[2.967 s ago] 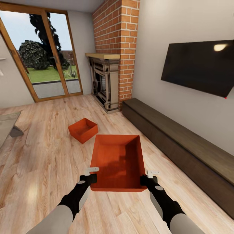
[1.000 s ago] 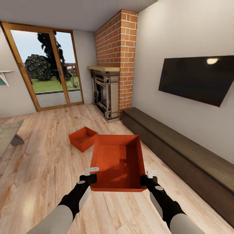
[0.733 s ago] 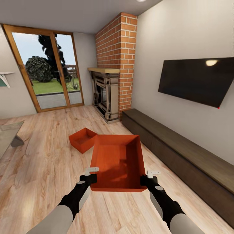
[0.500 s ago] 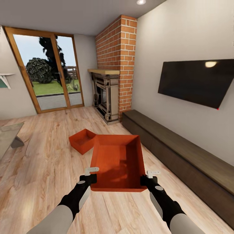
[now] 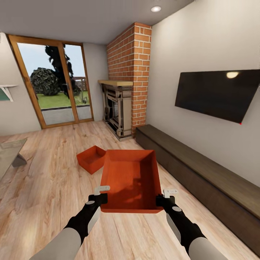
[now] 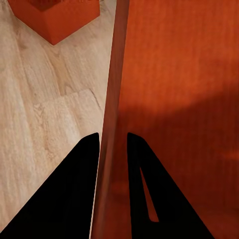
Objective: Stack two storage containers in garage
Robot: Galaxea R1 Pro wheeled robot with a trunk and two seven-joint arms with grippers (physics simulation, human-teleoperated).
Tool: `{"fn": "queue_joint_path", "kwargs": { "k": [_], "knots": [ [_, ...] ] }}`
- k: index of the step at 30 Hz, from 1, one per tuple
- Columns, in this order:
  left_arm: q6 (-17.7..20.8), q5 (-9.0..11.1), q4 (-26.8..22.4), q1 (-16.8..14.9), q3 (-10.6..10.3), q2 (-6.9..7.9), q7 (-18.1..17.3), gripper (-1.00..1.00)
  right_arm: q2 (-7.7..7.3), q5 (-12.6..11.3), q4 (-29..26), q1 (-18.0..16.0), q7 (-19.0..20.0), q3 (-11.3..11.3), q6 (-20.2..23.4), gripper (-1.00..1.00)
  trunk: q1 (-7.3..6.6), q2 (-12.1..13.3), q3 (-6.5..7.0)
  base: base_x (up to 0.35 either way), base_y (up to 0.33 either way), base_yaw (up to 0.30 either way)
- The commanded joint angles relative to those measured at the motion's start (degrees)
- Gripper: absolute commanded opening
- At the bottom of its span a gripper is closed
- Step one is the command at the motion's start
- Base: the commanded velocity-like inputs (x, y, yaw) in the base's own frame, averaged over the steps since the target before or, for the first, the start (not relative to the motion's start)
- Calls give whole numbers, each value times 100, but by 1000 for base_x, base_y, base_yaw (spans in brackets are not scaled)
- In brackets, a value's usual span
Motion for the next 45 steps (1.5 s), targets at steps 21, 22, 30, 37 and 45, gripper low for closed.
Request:
{"fn": "queue_joint_path", "kwargs": {
  "k": [21, 22, 30, 37, 45],
  "knots": [
    [48, -41, -22, -3, 90, -4, 479, -100, -7, 14, -21, -1, -72, -15, 33, -100, 0, -4, 184, 0, 0, 0],
    [48, -41, -22, -3, 90, -4, 479, -100, -7, 14, -21, -1, -72, -14, 32, -100, 0, -4, 193, 0, 0, 0],
    [49, -41, -14, -3, 97, -4, 480, -100, -9, 14, -21, -3, -72, -10, 33, -100, 0, -4, 254, 0, 0, 0],
    [49, -41, -14, -3, 98, -4, 480, -100, -10, 1, -21, -4, -65, -11, 22, -100, 0, -4, 260, 0, 0, 0],
    [49, -41, -22, -3, 98, -4, 480, -100, -9, -3, -21, -3, -66, -18, 40, -100, 0, -4, 261, 0, 0, 0]
  ]
}}
